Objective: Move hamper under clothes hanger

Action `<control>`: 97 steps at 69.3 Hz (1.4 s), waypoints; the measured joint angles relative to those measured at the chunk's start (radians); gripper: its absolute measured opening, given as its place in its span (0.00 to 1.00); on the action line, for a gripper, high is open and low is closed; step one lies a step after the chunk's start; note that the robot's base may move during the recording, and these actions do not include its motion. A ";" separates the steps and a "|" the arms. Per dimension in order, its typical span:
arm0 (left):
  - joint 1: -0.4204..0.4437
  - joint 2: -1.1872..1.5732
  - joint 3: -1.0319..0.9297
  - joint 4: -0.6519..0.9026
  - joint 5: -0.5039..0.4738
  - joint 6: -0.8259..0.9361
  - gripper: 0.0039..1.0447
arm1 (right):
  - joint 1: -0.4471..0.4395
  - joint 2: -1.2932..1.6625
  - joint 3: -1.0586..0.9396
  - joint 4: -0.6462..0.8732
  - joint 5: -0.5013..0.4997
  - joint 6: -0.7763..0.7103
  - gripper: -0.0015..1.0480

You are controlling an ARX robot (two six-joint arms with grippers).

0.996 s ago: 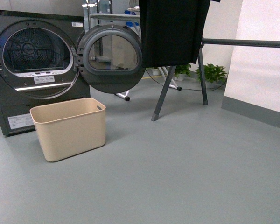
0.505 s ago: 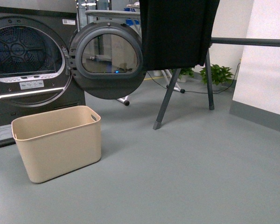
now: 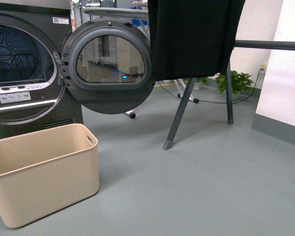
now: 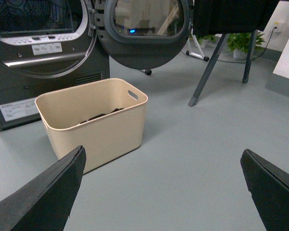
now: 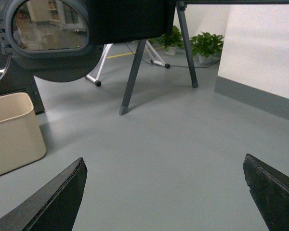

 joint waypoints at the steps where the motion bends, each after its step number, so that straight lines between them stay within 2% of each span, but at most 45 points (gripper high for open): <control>1: 0.000 0.000 0.000 0.000 0.000 0.000 0.94 | 0.000 0.000 0.000 0.000 0.000 0.000 0.92; 97: 0.000 0.001 0.000 0.000 0.001 0.000 0.94 | 0.000 0.000 0.000 -0.001 0.003 0.000 0.92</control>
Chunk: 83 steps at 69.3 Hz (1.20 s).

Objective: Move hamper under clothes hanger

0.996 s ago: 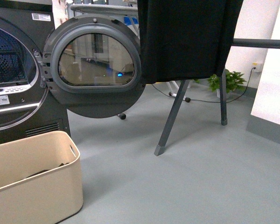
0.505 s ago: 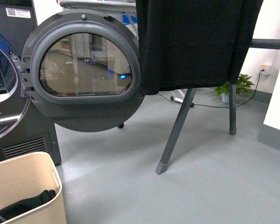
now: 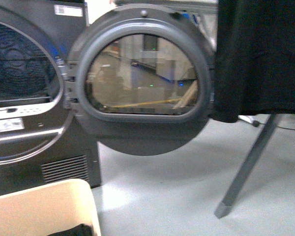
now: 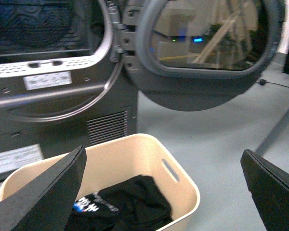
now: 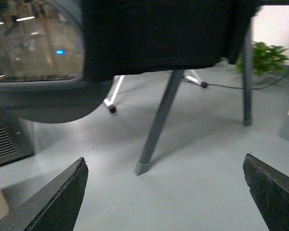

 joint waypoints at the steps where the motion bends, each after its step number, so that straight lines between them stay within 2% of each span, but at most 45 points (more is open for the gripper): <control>1: 0.000 0.000 0.000 0.000 -0.002 0.000 0.94 | 0.000 0.000 0.000 0.000 -0.003 0.000 0.92; 83: 0.000 -0.003 0.000 0.000 0.000 0.000 0.94 | 0.000 0.000 0.000 0.000 -0.003 0.000 0.92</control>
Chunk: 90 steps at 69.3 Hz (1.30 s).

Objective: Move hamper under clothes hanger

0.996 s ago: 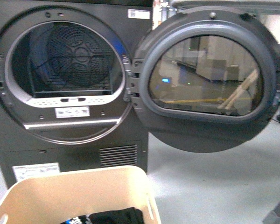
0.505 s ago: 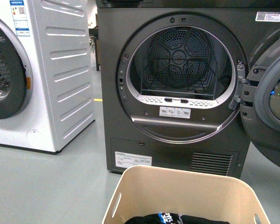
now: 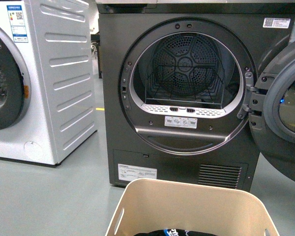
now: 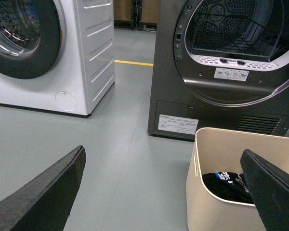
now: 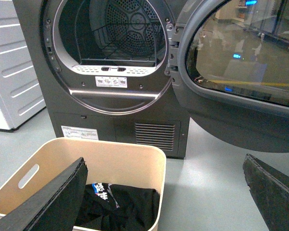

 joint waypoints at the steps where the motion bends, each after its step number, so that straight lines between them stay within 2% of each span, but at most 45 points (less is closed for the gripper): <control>1: 0.000 0.000 0.000 0.000 0.000 0.000 0.94 | 0.000 0.000 0.000 0.000 0.000 0.000 0.92; 27: -0.001 0.002 0.000 -0.002 -0.005 0.000 0.94 | 0.000 0.000 0.000 0.000 0.000 0.000 0.92; 32: -0.089 0.188 0.075 -0.140 -0.269 -0.156 0.94 | 0.018 0.086 0.047 -0.098 0.034 0.067 0.92; 33: -0.091 0.234 0.085 -0.127 -0.271 -0.183 0.94 | 0.025 0.120 0.054 -0.093 0.042 0.075 0.92; 38: -0.080 0.422 0.130 -0.026 -0.256 -0.230 0.94 | 0.044 0.272 0.086 -0.006 0.042 0.096 0.92; 46: -0.018 0.822 0.280 0.196 -0.125 -0.241 0.94 | 0.014 0.655 0.223 0.213 -0.003 0.127 0.92; 53: -0.014 1.127 0.407 0.249 -0.080 -0.232 0.94 | 0.008 0.969 0.357 0.285 -0.010 0.153 0.92; 66: -0.012 1.498 0.575 0.254 -0.045 -0.164 0.94 | 0.056 1.347 0.553 0.279 0.018 0.109 0.92; 90: -0.016 1.851 0.848 0.214 -0.043 -0.064 0.94 | 0.105 1.695 0.727 0.253 0.084 0.045 0.92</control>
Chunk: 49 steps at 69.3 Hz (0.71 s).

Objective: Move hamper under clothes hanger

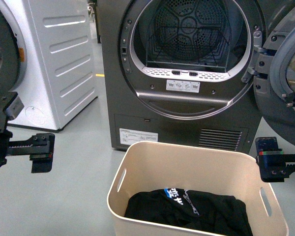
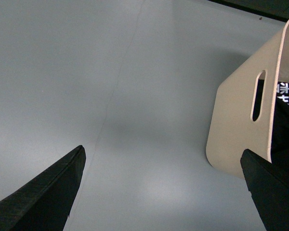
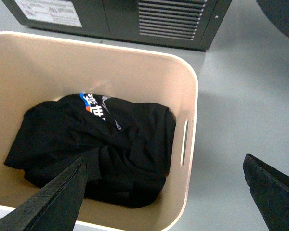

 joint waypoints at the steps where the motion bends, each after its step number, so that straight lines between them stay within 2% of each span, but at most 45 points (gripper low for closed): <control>1: -0.002 0.017 0.015 -0.003 0.001 0.006 0.94 | 0.001 0.015 0.005 0.000 0.000 -0.003 0.92; 32: -0.016 0.355 0.340 -0.061 0.023 0.046 0.94 | -0.033 0.306 0.181 -0.038 0.019 -0.040 0.92; 49: -0.096 0.422 0.487 -0.119 0.047 0.023 0.94 | -0.058 0.388 0.269 -0.064 0.031 -0.039 0.92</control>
